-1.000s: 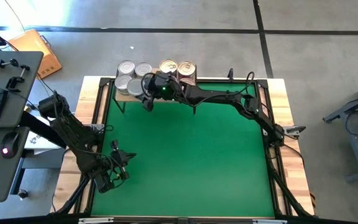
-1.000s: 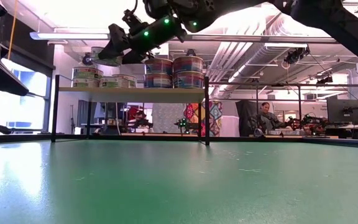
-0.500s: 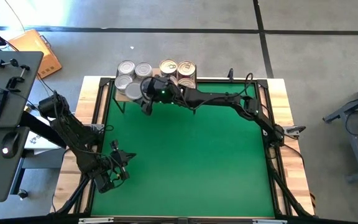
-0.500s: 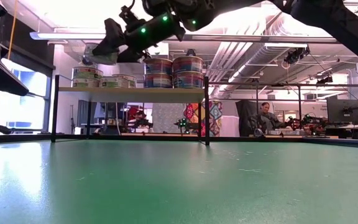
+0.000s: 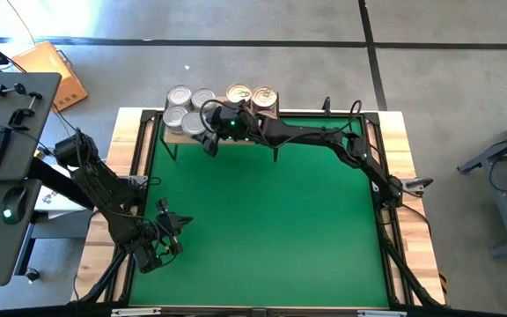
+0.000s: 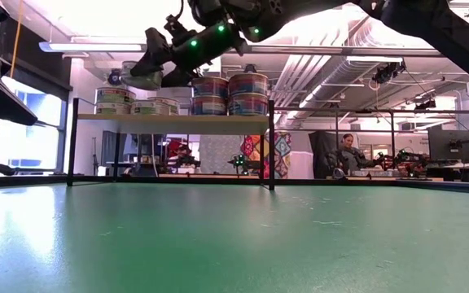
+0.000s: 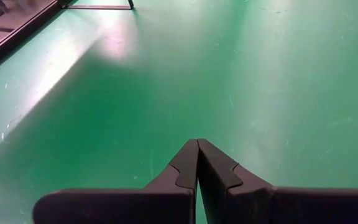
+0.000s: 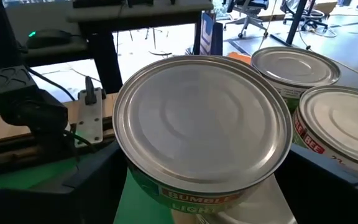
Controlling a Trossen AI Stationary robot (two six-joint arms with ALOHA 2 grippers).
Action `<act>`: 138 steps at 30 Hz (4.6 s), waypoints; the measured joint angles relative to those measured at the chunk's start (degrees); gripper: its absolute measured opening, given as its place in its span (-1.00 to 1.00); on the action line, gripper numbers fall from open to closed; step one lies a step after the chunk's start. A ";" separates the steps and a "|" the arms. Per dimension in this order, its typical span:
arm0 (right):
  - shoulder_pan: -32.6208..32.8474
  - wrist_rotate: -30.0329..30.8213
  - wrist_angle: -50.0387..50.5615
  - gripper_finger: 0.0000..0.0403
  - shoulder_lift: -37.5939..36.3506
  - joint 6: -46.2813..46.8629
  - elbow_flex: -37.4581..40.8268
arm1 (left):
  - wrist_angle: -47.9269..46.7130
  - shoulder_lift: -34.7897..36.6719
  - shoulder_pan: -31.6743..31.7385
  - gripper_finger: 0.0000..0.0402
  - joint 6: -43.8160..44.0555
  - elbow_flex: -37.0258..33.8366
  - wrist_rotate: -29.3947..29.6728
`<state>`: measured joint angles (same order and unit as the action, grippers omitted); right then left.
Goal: Stack canned seafood by type on shelf
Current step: Stack the green tuna can on the other green tuna can on the shelf
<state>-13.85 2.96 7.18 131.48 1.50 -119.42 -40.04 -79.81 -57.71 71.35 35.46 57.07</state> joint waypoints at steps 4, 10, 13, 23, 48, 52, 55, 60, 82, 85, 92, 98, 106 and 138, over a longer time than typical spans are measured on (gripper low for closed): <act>-0.27 0.05 0.12 0.72 0.00 -0.56 -0.02 | 0.03 0.02 0.00 -1.00 0.00 0.00 -0.03; 0.02 0.45 -0.72 0.72 -0.16 -1.95 0.10 | 0.03 0.02 0.00 -1.00 0.02 0.00 -0.06; 0.72 2.64 0.04 0.72 -0.81 -1.46 0.17 | 0.12 0.02 0.00 -1.00 0.04 0.00 -0.33; 5.29 13.05 12.43 0.72 -1.19 -3.68 -9.59 | 0.25 0.04 0.73 -1.00 2.08 -0.01 0.06; 1.54 8.57 13.07 0.72 2.04 1.57 -9.16 | -0.25 0.02 1.55 -1.00 3.13 0.00 1.48; 0.55 6.66 12.50 0.72 2.14 2.10 -9.20 | -0.32 0.02 1.55 -1.00 3.41 0.00 1.47; 0.46 6.53 11.85 0.72 2.16 1.06 -9.20 | -0.36 0.02 1.55 -1.00 3.43 0.00 1.47; 1.48 6.04 9.86 0.72 2.45 -2.11 -9.68 | -0.37 0.02 1.53 -1.00 3.48 0.00 1.48; 18.44 8.68 32.76 0.72 -10.18 -8.84 1.17 | -0.08 -0.02 -1.78 -1.00 -38.58 11.14 22.58; 19.41 7.69 27.65 0.72 -13.22 -5.27 11.49 | 0.92 -0.02 -1.13 -1.00 -50.24 14.53 23.44; 19.89 7.00 2.29 0.72 -22.82 4.33 33.32 | 5.45 -0.02 2.00 -0.59 -70.71 15.80 17.55; 19.15 4.23 -15.54 0.72 -25.06 8.13 44.76 | 11.67 -0.02 8.07 -0.02 -84.68 15.80 15.79; 18.22 2.10 -18.61 0.72 -25.11 8.40 45.52 | 17.95 -0.30 16.17 0.22 -95.49 15.80 13.65; 22.93 12.36 -2.28 0.87 -27.09 7.57 45.22 | 1.82 -2.71 18.59 -0.42 -83.85 15.74 23.92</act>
<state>9.08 15.32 4.90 104.39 9.07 -74.19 -38.22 -82.52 -39.12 -12.50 51.20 80.98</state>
